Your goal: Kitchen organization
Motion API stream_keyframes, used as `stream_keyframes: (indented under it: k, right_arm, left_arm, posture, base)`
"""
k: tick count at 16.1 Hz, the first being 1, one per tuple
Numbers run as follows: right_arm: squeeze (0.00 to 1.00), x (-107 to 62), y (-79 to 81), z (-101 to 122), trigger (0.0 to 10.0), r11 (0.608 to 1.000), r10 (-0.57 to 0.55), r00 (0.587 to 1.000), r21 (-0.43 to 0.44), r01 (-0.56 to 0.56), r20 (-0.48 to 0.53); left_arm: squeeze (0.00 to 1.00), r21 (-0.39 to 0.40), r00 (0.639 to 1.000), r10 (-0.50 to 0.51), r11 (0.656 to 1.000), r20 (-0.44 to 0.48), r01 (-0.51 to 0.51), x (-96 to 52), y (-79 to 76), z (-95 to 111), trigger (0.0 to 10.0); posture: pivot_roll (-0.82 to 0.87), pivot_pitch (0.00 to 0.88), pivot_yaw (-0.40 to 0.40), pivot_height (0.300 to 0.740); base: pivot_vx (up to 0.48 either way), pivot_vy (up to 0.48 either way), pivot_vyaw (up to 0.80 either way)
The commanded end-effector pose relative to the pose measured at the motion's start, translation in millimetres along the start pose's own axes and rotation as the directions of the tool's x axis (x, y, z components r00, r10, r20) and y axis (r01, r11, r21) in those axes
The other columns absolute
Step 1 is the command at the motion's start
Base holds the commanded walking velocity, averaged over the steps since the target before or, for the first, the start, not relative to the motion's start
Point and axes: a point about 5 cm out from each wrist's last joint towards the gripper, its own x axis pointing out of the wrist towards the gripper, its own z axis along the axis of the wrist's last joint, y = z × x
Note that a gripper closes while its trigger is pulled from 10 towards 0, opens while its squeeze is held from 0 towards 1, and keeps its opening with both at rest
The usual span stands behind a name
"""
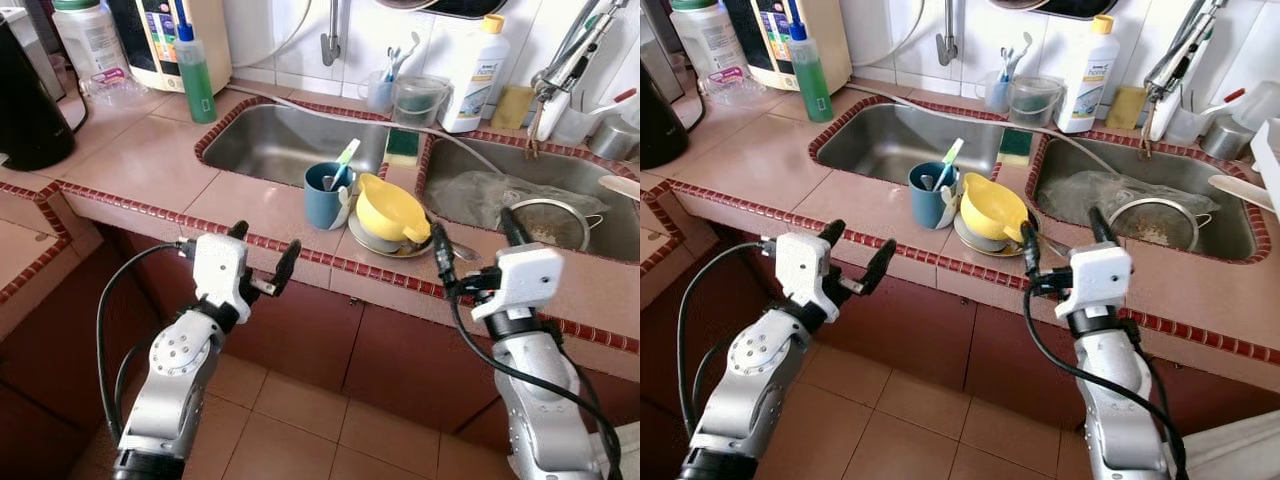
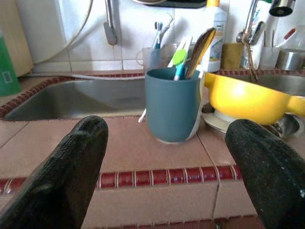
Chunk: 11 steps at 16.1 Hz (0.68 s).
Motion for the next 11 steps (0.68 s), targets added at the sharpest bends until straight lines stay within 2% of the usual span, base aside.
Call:
stream_keyframes:
  k: [1,3,4,5,9,11]
  right_arm:
    - [0.0,-8.3,-7.4,3.1,10.0,0.999,-0.051,0.999,-0.014,0.051,-0.001]
    - [0.0,-18.9,-8.0,1.1,10.0,0.998,-0.07,0.997,-0.009,0.07,-0.019]
    - [0.0,-39.1,-3.0,-10.5,10.0,0.999,-0.041,0.996,-0.019,0.039,-0.08]
    - [0.0,-50.7,-2.3,-19.4,10.0,0.999,-0.025,0.99,0.028,0.029,-0.139]
    - [0.0,-41.0,-8.9,-20.3,10.0,0.999,-0.03,0.989,0.04,0.036,-0.143]
    - [0.0,-41.8,-7.4,-19.1,10.0,0.999,-0.026,0.99,0.041,0.032,-0.14]
  left_arm:
    - [0.0,0.007,1.0,0.018,1.0,0.026,-0.018,-12.1,7.3,5.6,10.0]
    - [0.0,0.007,0.999,0.033,0.999,0.017,-0.034,-22.9,9.4,4.2,10.0]
    - [0.0,-0.004,0.997,0.075,0.997,-0.022,-0.075,-39.3,12.2,-6.3,10.0]
    - [0.0,-0.025,0.993,0.103,0.994,-0.052,-0.105,-50.8,12.8,-15.2,10.0]
    - [0.0,-0.032,0.992,0.112,0.993,-0.051,-0.113,-51.4,17.0,-12.5,10.0]
    - [0.0,-0.033,0.992,0.116,0.992,-0.041,-0.118,-52.6,18.7,-9.6,10.0]
  posture:
    - [-0.22,0.048,0.023,0.74]
    - [-0.22,0.05,0.02,0.74]
    - [-0.22,0.057,0.017,0.74]
    - [-0.21,0.062,0.014,0.74]
    - [-0.2,0.062,0.003,0.74]
    - [-0.19,0.061,0.001,0.74]
  base:
    - [0.0,0.0,0.0]
    - [0.0,0.0,0.0]
    - [0.0,0.0,0.0]
    - [0.0,0.0,0.0]
    - [0.0,0.0,0.0]
    - [0.0,0.0,0.0]
